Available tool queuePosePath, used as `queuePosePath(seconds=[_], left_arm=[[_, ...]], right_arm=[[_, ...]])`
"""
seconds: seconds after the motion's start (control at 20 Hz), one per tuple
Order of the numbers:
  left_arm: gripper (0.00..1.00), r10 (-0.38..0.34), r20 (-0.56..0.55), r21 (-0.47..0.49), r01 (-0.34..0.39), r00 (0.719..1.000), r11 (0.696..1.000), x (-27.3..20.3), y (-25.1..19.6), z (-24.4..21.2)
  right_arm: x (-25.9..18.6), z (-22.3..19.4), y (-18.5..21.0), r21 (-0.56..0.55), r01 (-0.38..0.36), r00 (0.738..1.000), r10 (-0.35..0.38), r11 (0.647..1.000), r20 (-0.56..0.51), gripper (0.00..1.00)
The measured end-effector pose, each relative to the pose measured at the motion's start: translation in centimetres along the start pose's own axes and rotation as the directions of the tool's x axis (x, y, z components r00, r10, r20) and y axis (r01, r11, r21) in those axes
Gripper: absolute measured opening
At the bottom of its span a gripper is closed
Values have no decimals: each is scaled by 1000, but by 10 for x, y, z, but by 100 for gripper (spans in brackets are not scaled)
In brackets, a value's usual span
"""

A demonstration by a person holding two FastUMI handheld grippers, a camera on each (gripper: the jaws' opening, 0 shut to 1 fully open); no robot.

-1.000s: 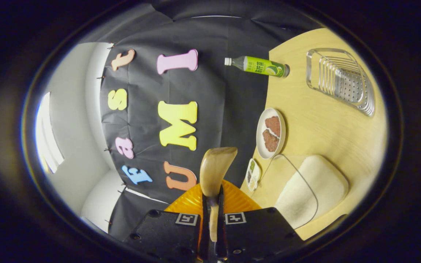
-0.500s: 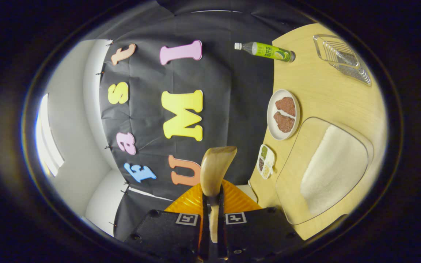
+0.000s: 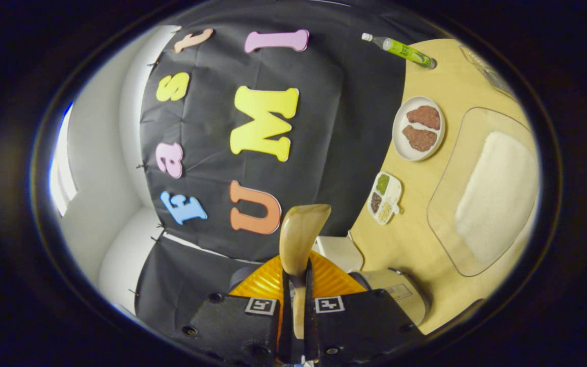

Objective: Close the left gripper, press the button to open the rice cooker; take a wooden spoon from the chopstick holder with the right hand, scoop a spoonful of rice and pour it into the rice cooker, then put the wooden spoon back into the chopstick holder.

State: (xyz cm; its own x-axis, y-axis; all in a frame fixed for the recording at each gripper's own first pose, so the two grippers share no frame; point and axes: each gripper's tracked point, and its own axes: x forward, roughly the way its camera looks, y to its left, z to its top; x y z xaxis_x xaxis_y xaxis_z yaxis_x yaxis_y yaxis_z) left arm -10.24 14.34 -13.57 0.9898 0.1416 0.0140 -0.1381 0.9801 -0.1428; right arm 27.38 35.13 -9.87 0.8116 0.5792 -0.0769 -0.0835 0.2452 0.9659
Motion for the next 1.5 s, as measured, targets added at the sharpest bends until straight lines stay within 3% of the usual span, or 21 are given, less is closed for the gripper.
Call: queuePosePath(seconds=[0.25,0.5,0.6,0.8,1.05,1.3,1.5], left_arm=[[94,18,-5,-14,-18,1000,1000,-2,16,-4],[94,12,-27,-32,-13,1000,999,2,16,-14],[94,9,-36,-28,-10,999,1000,2,16,-19],[94,8,-49,-24,-10,999,1000,3,16,-23],[94,5,-62,-27,-7,998,1000,6,13,-28],[94,9,-72,-11,-10,997,1000,7,14,-31],[94,10,-84,-10,-11,996,1000,7,12,-33]], right_arm=[[27,-49,5,-203,80,996,-88,976,-32,14],[47,-80,18,-471,92,993,-117,877,-24,14],[52,-88,26,-599,82,994,-108,797,-8,14],[56,-103,41,-817,74,996,-77,572,37,14],[58,-133,48,-930,24,998,-60,366,2,14],[58,-159,47,-996,-12,999,-50,87,-16,14],[63,-168,30,-1000,-28,996,-79,9,-29,14]])
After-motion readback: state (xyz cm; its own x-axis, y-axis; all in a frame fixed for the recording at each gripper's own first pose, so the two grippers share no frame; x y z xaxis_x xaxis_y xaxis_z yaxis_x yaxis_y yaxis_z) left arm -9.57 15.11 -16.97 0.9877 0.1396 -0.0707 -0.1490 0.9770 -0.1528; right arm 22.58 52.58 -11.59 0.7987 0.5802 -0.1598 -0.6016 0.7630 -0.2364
